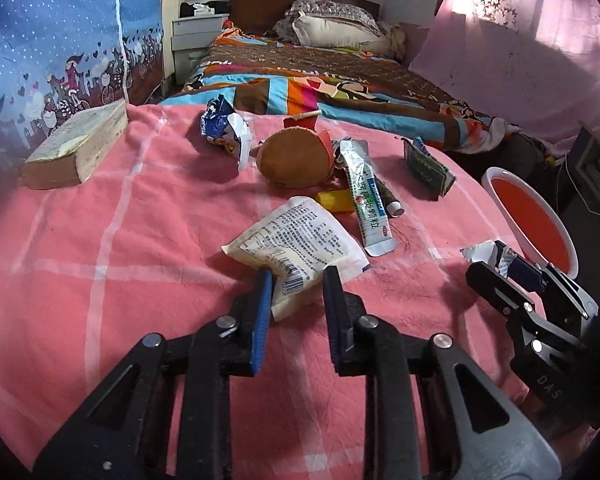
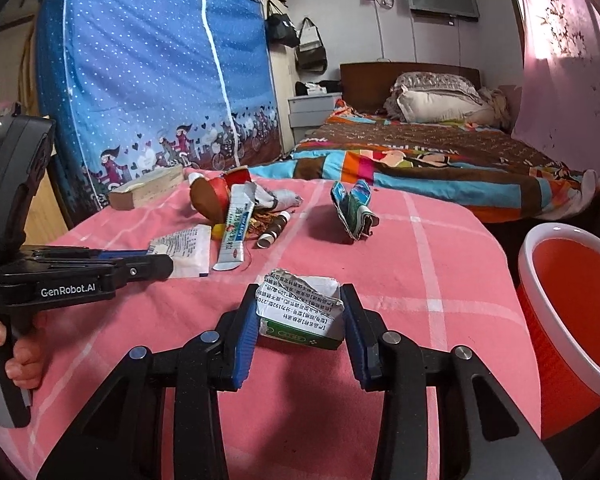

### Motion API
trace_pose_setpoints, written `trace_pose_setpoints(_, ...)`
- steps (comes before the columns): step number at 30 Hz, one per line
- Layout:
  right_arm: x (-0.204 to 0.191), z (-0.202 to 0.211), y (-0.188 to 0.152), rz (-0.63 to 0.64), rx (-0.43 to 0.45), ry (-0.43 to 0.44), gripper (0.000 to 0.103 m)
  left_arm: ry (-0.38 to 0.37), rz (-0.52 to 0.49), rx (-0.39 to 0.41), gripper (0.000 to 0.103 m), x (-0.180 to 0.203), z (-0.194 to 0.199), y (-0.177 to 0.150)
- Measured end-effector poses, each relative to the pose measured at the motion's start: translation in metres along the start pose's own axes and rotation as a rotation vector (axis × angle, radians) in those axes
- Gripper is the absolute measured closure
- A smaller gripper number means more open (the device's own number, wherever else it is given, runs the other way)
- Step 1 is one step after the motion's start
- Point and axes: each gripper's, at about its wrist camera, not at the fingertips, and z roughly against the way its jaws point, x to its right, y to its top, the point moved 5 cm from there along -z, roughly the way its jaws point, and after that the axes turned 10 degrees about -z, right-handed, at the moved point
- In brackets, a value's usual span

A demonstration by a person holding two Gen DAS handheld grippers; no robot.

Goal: Collect trash
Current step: 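Carry both wrappers over the red bucket and open both tools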

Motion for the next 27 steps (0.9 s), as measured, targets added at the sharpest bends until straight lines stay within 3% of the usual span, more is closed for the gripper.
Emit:
trace_pose_setpoints(9,-0.014,0.034,0.009,0.050,0.159,0.037,0.067,0.061,-0.004,0.131,0.073,0.001,0.045,-0.009)
trace_pose_setpoints(14,-0.008,0.066,0.032,0.069,0.326,0.017,0.067,0.077,-0.038,0.293,0.074,0.016,0.071,0.009)
trace_pose_setpoints(18,0.009,0.093,0.053,0.074,0.477,-0.049,0.067,0.038,-0.055,0.428,0.074,0.036,0.081,0.032)
trace_pose_setpoints(22,0.037,0.113,0.076,0.063,0.597,-0.129,0.067,0.015,-0.162,0.578,0.073,0.078,0.089,0.065)
trace_pose_setpoints(27,0.087,0.125,0.093,0.012,0.658,-0.254,0.067,-0.048,-0.263,0.616,0.073,0.128,0.075,0.095)
